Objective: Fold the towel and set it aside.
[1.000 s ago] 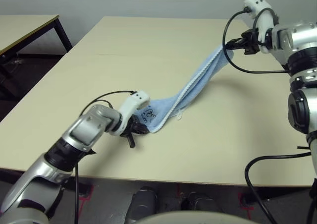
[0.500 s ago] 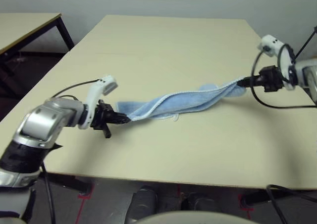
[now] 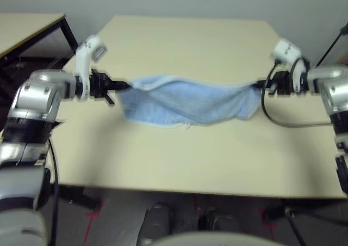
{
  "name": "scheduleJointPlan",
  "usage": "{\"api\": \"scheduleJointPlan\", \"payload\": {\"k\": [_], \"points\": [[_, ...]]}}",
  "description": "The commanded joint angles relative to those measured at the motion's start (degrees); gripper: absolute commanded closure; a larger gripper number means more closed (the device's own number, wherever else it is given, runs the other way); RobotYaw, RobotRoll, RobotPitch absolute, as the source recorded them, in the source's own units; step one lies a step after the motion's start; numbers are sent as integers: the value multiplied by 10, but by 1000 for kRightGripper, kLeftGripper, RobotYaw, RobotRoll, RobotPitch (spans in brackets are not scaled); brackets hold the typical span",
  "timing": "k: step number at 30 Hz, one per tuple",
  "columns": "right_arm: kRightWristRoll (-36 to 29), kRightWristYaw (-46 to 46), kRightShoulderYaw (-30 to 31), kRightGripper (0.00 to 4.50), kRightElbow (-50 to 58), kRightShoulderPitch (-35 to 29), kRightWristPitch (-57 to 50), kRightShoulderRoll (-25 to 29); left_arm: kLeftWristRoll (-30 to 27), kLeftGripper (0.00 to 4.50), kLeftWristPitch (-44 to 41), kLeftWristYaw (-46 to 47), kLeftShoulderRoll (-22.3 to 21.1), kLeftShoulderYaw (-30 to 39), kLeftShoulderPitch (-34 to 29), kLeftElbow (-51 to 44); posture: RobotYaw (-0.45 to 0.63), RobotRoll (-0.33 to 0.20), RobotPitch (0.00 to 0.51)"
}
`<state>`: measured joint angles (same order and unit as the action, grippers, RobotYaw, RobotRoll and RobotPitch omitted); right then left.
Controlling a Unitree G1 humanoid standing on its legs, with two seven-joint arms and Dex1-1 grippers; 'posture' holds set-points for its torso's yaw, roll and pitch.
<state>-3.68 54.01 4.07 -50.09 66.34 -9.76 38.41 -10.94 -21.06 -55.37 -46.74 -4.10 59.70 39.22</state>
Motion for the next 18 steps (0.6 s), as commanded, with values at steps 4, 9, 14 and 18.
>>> {"api": "scheduleJointPlan", "payload": {"k": [4,9,14,18], "points": [[-71,-41,-116,4500,-31,55,70,4,23,4470,197,48,-2,61,89,100,158,0,76],[-119,39,-120,4500,125,-76,-36,32,-2,4470,124,-41,-28,57,-8,19,147,0,78],[-161,81,-100,4500,334,-312,-165,56,-50,4470,3,-124,-54,47,-234,-171,144,0,81],[-143,71,-83,4500,383,-414,-160,50,-82,4470,-72,-149,-61,50,-339,-256,138,0,86]]}}
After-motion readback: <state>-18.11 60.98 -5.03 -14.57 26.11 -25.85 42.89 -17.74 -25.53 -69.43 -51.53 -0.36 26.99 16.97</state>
